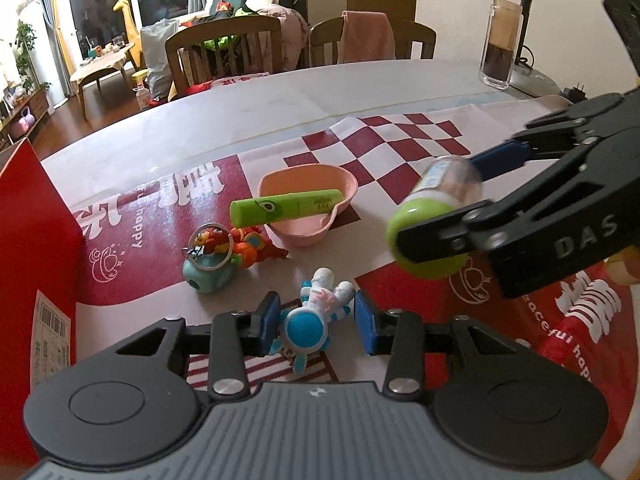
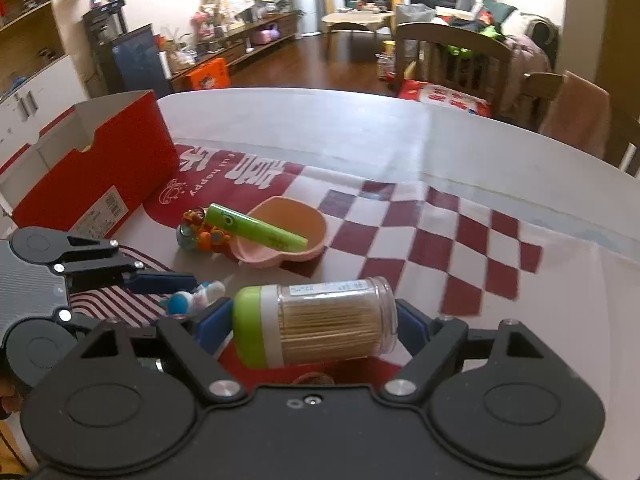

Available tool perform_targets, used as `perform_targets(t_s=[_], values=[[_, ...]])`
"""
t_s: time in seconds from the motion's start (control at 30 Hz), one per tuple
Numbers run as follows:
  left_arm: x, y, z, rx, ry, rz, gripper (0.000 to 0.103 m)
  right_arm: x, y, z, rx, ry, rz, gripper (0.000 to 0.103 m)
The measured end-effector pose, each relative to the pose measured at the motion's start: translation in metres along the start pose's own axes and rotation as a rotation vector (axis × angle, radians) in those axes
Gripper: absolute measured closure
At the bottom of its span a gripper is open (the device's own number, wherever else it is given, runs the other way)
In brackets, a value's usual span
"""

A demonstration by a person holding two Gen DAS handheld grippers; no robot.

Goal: Organize rigid objects
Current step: 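Grasp the blue-white astronaut figure with left gripper while right grasps the toothpick jar, then carry the astronaut figure and toothpick jar with both grippers into the box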

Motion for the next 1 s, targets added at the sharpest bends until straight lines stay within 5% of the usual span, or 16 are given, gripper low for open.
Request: perform_targets(t_s=[0.23, 1.0], values=[[-0.017, 0.001, 0.000, -0.021, -0.007, -0.012, 0.068, -0.026, 0.006, -0.009, 0.069, -0.007, -0.019, 0.019], [-0.136, 0.046, -0.002, -0.186, -0.062, -0.094, 0.068, -0.108, 0.101, -0.003, 0.002, -0.062, -0.049, 0.019]])
Point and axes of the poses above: each gripper's, at about its wrist camera, not at the fingertips, and x roughly the way its jaws point, y to its left, z to its top, the point moved 8 cm from there along x, roughly the way its jaws point, and after that the axes turned 13 degrees about x, right-handed, at the moved point
